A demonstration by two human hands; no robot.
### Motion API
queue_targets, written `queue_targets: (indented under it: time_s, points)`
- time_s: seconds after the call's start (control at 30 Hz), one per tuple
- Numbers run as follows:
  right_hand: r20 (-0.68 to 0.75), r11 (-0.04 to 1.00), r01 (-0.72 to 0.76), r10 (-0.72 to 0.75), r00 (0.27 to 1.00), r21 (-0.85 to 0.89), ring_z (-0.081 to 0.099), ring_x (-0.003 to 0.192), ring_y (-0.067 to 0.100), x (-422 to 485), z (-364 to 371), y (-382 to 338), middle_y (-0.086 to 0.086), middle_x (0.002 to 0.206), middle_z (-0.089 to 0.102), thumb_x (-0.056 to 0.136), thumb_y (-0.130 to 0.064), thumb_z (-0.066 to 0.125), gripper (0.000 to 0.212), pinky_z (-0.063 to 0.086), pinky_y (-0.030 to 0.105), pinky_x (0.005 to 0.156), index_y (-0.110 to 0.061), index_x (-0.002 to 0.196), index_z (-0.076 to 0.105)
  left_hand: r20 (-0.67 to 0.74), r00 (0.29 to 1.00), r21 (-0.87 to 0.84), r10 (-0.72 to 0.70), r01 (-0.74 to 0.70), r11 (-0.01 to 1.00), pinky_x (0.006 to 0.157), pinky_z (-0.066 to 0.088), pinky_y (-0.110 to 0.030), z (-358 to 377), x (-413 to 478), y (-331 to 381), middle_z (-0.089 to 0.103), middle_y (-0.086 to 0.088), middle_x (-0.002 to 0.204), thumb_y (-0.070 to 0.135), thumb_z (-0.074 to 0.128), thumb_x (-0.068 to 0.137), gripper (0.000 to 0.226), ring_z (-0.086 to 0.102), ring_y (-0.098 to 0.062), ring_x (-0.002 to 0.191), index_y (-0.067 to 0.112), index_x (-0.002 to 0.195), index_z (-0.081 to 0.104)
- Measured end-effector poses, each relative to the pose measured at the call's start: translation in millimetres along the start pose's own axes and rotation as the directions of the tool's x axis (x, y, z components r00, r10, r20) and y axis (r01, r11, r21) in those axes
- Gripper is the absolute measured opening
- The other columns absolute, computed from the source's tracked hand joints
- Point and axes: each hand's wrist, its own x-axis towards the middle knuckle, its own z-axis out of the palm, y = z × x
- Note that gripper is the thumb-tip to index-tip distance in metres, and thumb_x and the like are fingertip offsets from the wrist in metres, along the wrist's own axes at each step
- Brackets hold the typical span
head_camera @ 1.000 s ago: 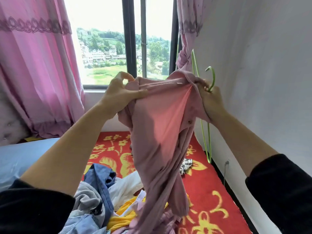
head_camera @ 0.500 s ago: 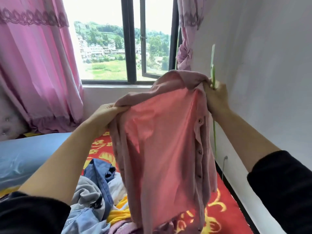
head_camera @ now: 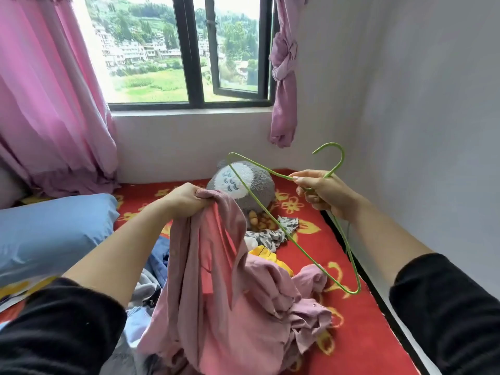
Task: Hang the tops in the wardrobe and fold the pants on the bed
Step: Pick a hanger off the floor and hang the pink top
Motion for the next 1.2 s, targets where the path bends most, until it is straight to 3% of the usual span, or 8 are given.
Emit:
queue_targets:
  time_s: [0.2,0.43,0.53,0.63,0.8,0.97,1.13,1.2]
  points:
    - [0.183,0.973,-0.164,0.134,0.974,0.160,0.029,0.040,0.004,-12,-19,39,-0.002,0.059,0.049,0.085,-0.009,0.058,0.020,0.017,0.012,0.033,-0.018,0.092,0.075,-0.009,0.991,0.299,-0.136,0.132,0.945,0.066,0.039,-0.027,3,-5,-4,0.059,-0.004,0.076,0.044,0.058,0.090,0.033,0.055,-0.023,0.079,0.016,0.072,0.062]
    - [0.391,0.953,-0.295,0.298,0.871,-0.068,0.030,0.038,0.004,-24,-6,59,0.004,0.061,0.050,0.074,-0.014,0.066,0.028,0.017,0.014,0.034,-0.009,0.101,0.073,-0.148,0.986,0.124,-0.078,0.097,0.988,0.071,0.050,-0.031,-2,-13,-9,0.069,-0.001,0.074,0.028,0.074,0.074,0.009,0.060,-0.020,0.077,0.019,0.075,0.073]
    - [0.328,0.961,-0.271,0.275,0.904,-0.058,0.031,0.039,0.004,-20,12,61,0.004,0.060,0.053,0.084,-0.008,0.063,0.024,0.019,0.013,0.034,-0.006,0.107,0.070,-0.114,0.990,-0.007,-0.084,0.084,0.996,0.080,0.054,-0.038,-6,-19,1,0.073,-0.003,0.079,0.021,0.069,0.056,0.023,0.063,-0.019,0.079,0.021,0.077,0.076]
    - [0.309,0.972,-0.234,0.232,0.922,-0.031,0.034,0.039,0.003,-16,32,64,0.000,0.057,0.055,0.088,-0.008,0.062,0.019,0.021,0.013,0.034,-0.006,0.105,0.070,-0.113,0.988,-0.010,-0.103,0.102,0.995,0.068,0.054,-0.040,-5,-20,2,0.063,-0.006,0.068,0.015,0.062,0.061,0.019,0.052,-0.016,0.065,0.012,0.075,0.075]
    - [0.199,0.974,-0.209,0.222,0.955,-0.085,0.033,0.038,0.005,-13,86,83,0.003,0.058,0.054,0.088,-0.011,0.063,0.010,0.021,0.013,0.037,-0.007,0.095,0.069,-0.100,0.988,-0.251,-0.120,0.092,0.964,0.050,0.039,-0.023,12,-26,13,0.054,0.001,0.058,0.008,0.065,0.073,0.009,0.044,-0.011,0.055,0.009,0.070,0.074]
    - [-0.124,0.992,-0.090,0.079,0.989,-0.088,0.044,0.043,0.010,-8,130,92,-0.007,0.041,0.051,0.076,0.004,0.060,0.024,0.029,0.015,0.036,-0.012,0.059,0.053,0.197,0.980,-0.257,0.031,0.022,0.966,0.083,0.049,-0.029,18,-39,17,0.074,-0.002,0.096,0.010,0.066,0.075,0.028,0.063,-0.008,0.083,0.027,0.095,0.076]
    - [-0.346,0.994,-0.111,0.100,0.933,-0.014,0.053,0.068,0.015,0,136,86,0.003,0.082,0.057,0.076,-0.008,0.066,0.031,0.045,0.032,0.066,-0.010,0.103,0.051,-0.009,1.000,-0.144,-0.017,0.016,0.989,0.069,0.047,-0.030,14,-46,0,0.068,-0.001,0.081,0.012,0.065,0.079,0.013,0.056,-0.011,0.076,0.016,0.088,0.072]
    - [-0.310,0.997,-0.071,0.055,0.949,-0.042,0.057,0.074,0.018,-2,138,85,0.005,0.086,0.063,0.076,-0.007,0.063,0.030,0.048,0.037,0.073,-0.010,0.105,0.054,0.196,0.980,-0.320,0.024,0.041,0.946,0.060,0.047,-0.020,13,-53,1,0.066,0.009,0.072,0.011,0.066,0.083,0.017,0.057,-0.006,0.069,0.025,0.080,0.074]
